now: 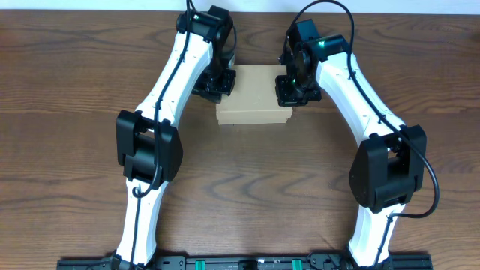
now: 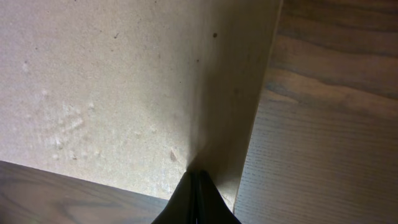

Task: Pack container
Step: 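Press down on the closed lid with both grippers, then lift both grippers away from the closed box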

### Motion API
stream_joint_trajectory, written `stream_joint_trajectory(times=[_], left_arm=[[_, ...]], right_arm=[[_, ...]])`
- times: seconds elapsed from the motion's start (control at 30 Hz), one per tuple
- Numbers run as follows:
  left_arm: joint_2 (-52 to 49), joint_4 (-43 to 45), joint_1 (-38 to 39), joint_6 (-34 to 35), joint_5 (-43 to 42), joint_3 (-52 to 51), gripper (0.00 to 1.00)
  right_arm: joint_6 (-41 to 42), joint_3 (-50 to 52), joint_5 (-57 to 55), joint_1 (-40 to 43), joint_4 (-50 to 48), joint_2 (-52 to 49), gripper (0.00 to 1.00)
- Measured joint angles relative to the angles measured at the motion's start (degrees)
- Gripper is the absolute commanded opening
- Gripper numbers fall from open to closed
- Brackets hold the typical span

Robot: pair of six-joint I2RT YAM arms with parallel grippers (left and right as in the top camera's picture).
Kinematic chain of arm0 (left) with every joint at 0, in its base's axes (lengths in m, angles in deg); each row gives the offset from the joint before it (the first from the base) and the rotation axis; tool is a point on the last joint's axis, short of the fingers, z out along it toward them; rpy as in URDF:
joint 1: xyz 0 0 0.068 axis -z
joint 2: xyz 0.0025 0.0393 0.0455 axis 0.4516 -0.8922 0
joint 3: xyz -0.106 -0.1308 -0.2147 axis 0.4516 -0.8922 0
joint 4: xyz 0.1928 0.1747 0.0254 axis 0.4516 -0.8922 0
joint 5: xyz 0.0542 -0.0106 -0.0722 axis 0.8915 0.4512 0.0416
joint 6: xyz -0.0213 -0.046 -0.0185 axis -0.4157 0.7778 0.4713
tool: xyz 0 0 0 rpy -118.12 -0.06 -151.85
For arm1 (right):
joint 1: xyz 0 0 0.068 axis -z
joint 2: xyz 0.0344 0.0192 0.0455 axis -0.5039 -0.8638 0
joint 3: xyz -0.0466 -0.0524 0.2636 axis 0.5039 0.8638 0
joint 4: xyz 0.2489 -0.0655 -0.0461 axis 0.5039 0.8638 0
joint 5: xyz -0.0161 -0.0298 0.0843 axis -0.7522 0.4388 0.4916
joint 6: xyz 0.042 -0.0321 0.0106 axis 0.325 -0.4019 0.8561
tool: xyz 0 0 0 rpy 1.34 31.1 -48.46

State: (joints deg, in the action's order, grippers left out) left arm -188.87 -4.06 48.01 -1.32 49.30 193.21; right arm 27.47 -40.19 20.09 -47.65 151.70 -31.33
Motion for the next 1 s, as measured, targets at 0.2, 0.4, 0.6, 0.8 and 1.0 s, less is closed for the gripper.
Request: stream_joint_trajectory(times=[0.2, 0.4, 0.6, 0.8, 1.0], left_arm=[[0.0, 0.42, 0.04, 0.0, -0.66, -0.24, 0.06], [1.57, 4.15, 0.02, 0.0, -1.9, -3.85, 0.05], [2.47, 4.85, -0.07, 0.0, -2.97, -5.66, 0.06], [2.36, 0.07, -0.31, 0.0, -0.72, -2.12, 0.06], [2.95, -3.67, -2.64, 0.0, 3.65, 9.22, 0.07]], right_arm=[[0.0, 0.02, -0.02, 0.0, -0.42, 0.0, 0.01], [0.0, 0.11, 0.0, 0.0, -0.48, 0.0, 0.01], [0.0, 0.11, 0.0, 0.0, -0.5, 0.0, 0.01], [0.0, -1.64, -0.37, 0.31, 0.42, 0.04, 0.01], [0.0, -12.87, -5.05, 3.45, 3.82, 0.33, 0.01]])
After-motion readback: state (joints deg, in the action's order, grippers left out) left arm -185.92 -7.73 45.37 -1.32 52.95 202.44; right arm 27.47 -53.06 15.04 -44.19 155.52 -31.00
